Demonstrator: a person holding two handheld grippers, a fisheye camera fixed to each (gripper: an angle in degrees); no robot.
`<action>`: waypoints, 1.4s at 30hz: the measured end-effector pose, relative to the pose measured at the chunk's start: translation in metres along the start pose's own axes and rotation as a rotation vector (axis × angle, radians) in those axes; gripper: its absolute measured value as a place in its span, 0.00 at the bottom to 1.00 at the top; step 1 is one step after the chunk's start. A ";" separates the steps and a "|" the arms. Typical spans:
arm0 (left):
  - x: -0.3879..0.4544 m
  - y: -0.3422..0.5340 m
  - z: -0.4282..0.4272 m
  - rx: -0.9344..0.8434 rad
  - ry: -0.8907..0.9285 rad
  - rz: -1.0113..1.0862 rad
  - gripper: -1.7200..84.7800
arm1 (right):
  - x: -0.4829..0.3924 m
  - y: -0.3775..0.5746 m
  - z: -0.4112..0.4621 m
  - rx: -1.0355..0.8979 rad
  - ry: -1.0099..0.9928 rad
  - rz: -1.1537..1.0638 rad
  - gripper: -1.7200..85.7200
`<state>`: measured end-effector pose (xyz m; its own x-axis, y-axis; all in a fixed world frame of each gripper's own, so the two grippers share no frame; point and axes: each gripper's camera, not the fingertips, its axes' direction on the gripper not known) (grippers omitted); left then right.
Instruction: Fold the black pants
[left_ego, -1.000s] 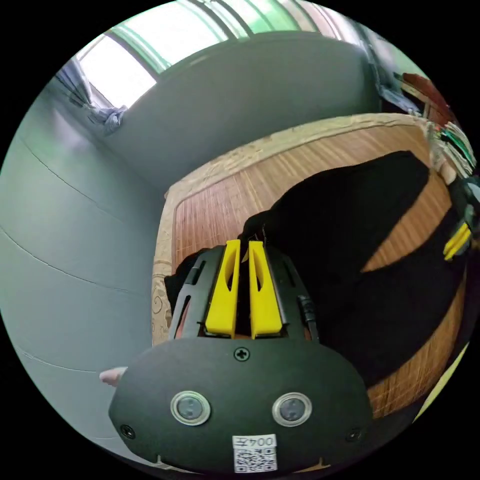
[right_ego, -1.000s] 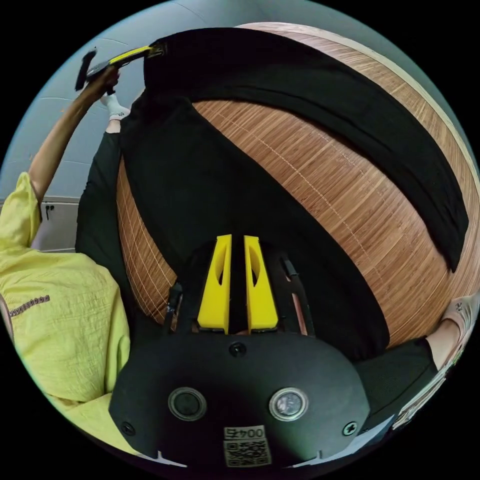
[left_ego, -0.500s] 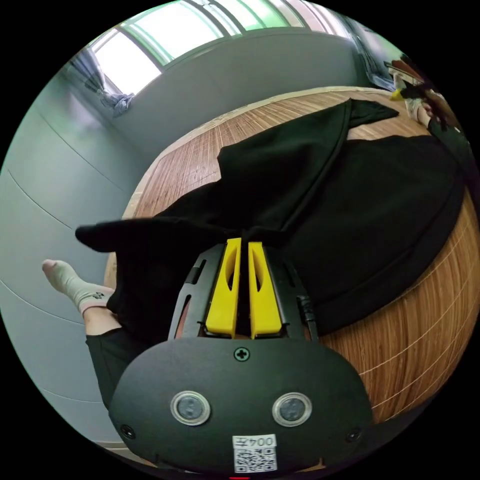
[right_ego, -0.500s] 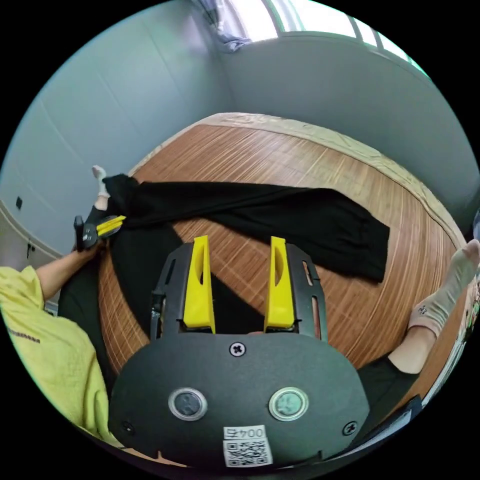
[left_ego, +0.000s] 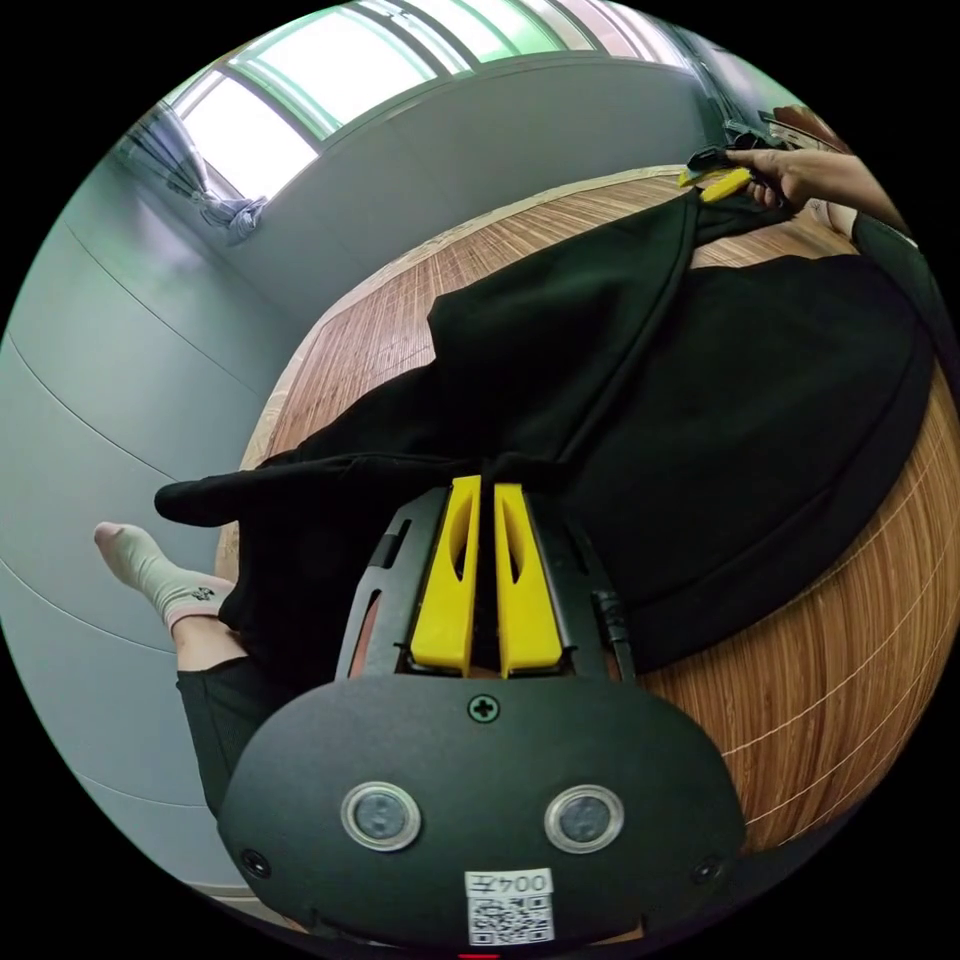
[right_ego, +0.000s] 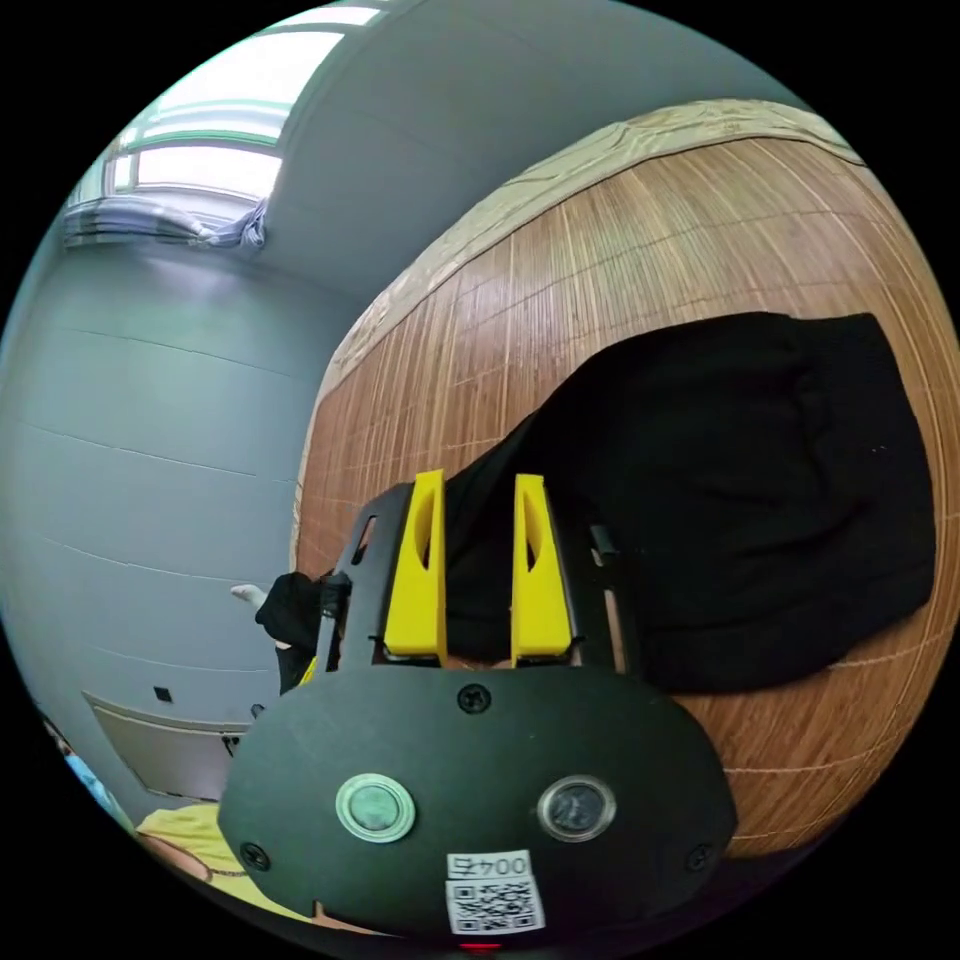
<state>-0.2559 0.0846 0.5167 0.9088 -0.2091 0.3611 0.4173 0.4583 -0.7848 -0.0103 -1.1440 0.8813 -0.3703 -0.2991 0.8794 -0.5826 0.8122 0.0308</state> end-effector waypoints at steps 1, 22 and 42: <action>0.000 0.003 -0.002 0.000 0.000 0.000 0.04 | 0.001 -0.002 0.004 -0.009 0.030 0.007 0.08; -0.091 0.025 -0.107 0.113 0.104 0.064 0.03 | -0.176 0.150 -0.134 -0.192 0.261 -0.516 0.01; 0.016 0.015 -0.031 -0.254 -0.026 0.573 0.11 | -0.159 0.279 -0.021 -0.541 0.613 -0.339 0.09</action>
<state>-0.2351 0.0611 0.4946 0.9893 0.0317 -0.1426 -0.1458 0.2714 -0.9514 -0.0984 -0.8593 0.7599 0.3034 -0.3714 0.8775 -0.1108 0.9009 0.4197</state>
